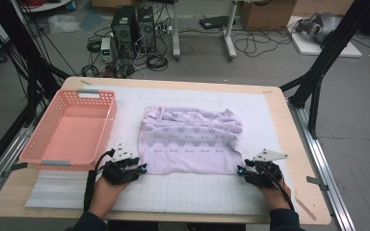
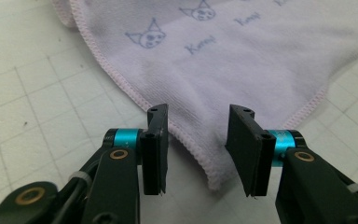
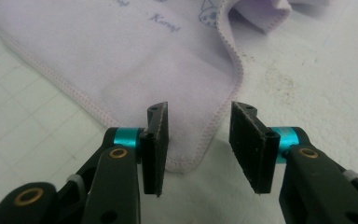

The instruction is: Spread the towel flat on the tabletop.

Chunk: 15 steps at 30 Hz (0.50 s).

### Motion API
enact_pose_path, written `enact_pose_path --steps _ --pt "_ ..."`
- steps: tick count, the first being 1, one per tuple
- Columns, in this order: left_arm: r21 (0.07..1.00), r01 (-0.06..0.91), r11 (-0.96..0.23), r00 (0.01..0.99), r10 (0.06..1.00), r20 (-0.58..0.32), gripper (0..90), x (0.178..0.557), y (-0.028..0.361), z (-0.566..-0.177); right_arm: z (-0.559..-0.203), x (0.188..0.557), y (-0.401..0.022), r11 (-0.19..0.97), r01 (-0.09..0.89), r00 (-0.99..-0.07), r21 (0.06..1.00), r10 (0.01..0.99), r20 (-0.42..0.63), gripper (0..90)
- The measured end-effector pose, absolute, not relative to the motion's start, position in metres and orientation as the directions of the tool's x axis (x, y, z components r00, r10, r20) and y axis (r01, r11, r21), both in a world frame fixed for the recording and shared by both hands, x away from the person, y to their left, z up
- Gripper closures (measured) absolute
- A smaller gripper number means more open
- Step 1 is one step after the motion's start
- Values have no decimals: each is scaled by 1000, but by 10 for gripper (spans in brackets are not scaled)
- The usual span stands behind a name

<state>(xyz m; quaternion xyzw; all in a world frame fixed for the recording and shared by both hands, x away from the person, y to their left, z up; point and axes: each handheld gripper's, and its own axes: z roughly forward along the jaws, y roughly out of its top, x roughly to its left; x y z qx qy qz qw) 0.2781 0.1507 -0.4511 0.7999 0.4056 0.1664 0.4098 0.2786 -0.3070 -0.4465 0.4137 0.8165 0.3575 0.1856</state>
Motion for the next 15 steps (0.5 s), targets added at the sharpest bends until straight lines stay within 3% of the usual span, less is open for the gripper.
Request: enact_pose_path --steps 3,4,5,7,15 --pt "789 502 -354 626 778 -48 666 277 150 -450 -447 279 -310 380 560 -587 736 809 29 591" --pt "790 502 -352 644 762 -70 787 276 149 -451 -447 280 -310 378 563 -586 735 809 33 633" --pt "790 492 -365 644 764 -48 853 275 147 -450 -447 280 -311 380 562 -599 734 799 45 724" --pt "782 495 -378 646 762 -41 861 275 146 -448 -446 279 -310 390 557 -626 733 777 62 836" --pt "786 528 -322 656 742 -136 864 259 169 -437 -442 263 -316 418 563 -651 713 755 71 859"
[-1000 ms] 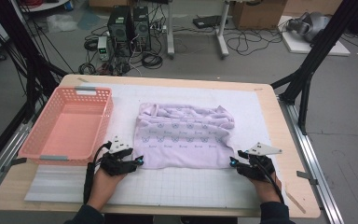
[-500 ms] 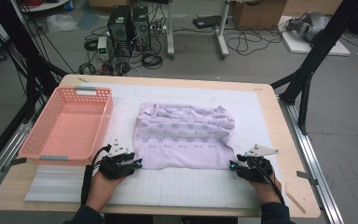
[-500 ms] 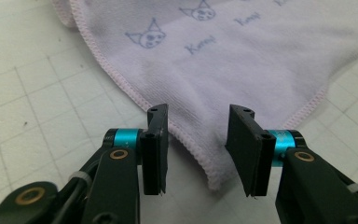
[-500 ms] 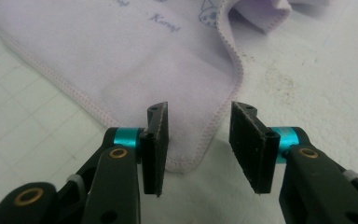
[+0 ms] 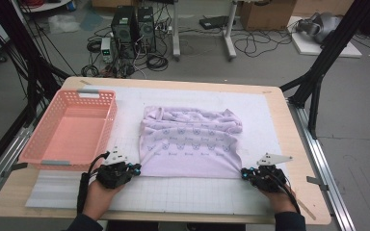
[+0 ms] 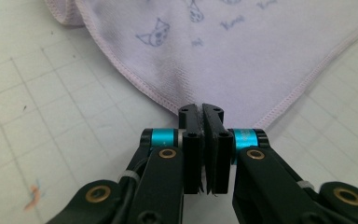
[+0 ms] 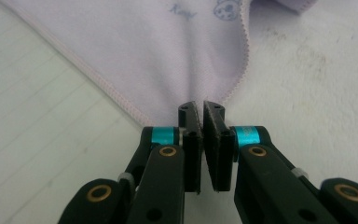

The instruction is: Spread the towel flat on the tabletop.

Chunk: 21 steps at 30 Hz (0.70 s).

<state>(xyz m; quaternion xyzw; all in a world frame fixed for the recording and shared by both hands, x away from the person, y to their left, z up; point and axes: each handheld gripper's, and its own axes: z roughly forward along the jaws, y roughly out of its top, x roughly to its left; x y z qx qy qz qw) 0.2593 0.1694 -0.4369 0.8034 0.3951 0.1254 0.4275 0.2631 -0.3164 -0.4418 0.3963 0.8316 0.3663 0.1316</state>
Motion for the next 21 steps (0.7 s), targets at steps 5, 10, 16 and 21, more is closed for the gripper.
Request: enact_pose_path --steps 5,10,16,21 --pt "777 518 -358 693 708 -136 863 241 176 -435 -435 242 -320 442 536 -690 719 720 72 859" --pt "766 513 -387 722 677 -141 863 225 176 -436 -431 217 -322 451 526 -708 721 703 76 859" --pt "764 511 -394 744 647 -163 864 203 184 -435 -429 190 -329 443 517 -740 732 662 122 860" --pt "755 490 -435 782 603 -160 863 180 186 -437 -430 171 -326 483 516 -763 707 634 124 860"
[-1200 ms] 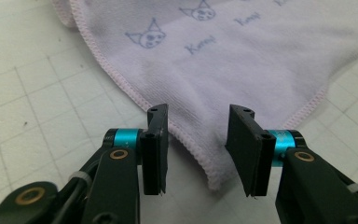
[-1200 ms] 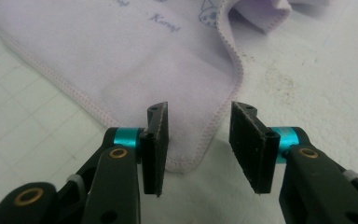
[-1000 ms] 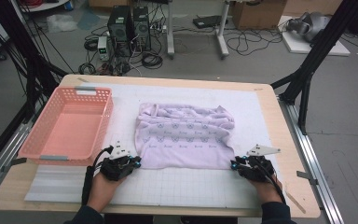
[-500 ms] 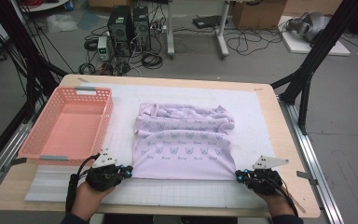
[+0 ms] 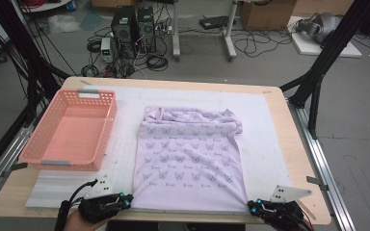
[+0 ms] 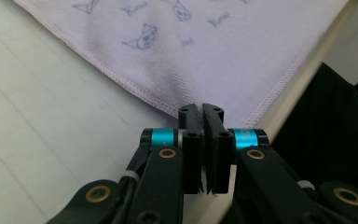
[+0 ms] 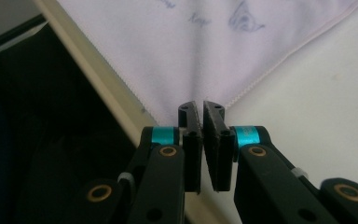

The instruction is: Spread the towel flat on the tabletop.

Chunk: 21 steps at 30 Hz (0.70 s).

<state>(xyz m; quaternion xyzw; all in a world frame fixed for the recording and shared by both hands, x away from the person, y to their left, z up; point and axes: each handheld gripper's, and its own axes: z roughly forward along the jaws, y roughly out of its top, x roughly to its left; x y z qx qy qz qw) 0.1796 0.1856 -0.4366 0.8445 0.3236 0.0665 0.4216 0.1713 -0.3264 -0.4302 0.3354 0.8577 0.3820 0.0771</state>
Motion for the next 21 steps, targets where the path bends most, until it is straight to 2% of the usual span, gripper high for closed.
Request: enact_pose_path --steps 2,3,4,5,7,9,12,14,19,21 --pt "755 484 -443 797 579 -171 849 174 188 -438 -429 165 -326 503 509 -781 698 610 129 858" --pt "758 483 -438 792 588 -165 785 175 189 -439 -428 164 -327 506 513 -787 694 599 145 842" --pt "761 492 -423 774 612 -161 627 177 189 -440 -428 165 -328 497 520 -784 695 601 156 783" --pt "764 520 -382 737 652 -176 506 184 191 -440 -429 166 -329 477 531 -772 701 614 167 690" --pt "787 538 -304 695 688 -209 408 193 194 -438 -429 175 -332 398 551 -730 734 656 192 614" --pt "810 529 -252 670 710 -216 410 203 195 -435 -428 182 -329 357 541 -703 762 688 177 563" --pt "814 552 -182 656 697 -289 407 221 193 -433 -427 196 -322 344 542 -642 767 758 114 585" --pt "828 540 -147 653 694 -303 408 227 191 -429 -429 207 -317 344 557 -607 756 790 87 601" --pt "822 541 -180 642 720 -264 412 239 177 -433 -438 224 -305 389 573 -609 722 791 57 622" --pt "800 558 -221 631 739 -236 423 243 168 -439 -442 225 -302 414 578 -615 704 787 42 659"
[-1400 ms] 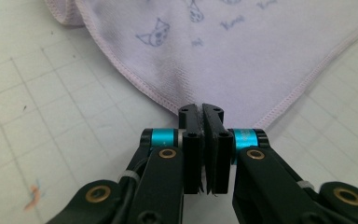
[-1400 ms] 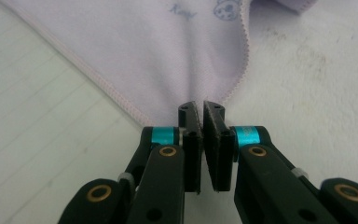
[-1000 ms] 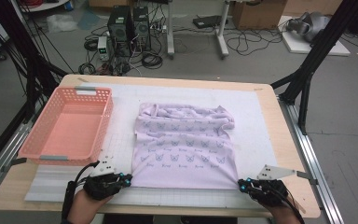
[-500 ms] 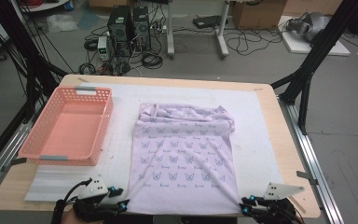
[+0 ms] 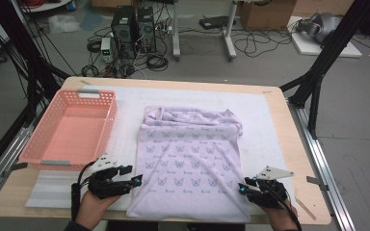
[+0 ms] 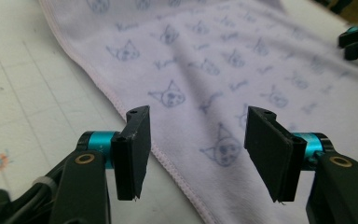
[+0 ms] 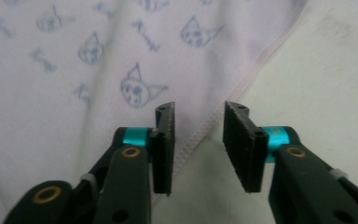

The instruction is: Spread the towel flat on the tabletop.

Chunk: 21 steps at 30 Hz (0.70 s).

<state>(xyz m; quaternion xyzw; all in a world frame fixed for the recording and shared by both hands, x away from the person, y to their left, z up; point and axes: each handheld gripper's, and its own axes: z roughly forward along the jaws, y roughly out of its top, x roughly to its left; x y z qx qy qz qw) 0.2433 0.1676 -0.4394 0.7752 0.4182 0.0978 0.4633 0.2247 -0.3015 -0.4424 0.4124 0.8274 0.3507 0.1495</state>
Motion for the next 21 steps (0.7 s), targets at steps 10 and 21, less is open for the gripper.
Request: enact_pose_path --steps 10,21 --pt "790 454 -412 674 738 -2 657 230 153 -450 -442 221 -304 404 581 -639 706 764 89 876" --pt "775 506 -377 672 736 -81 880 226 174 -439 -439 212 -316 393 591 -635 704 766 105 882"
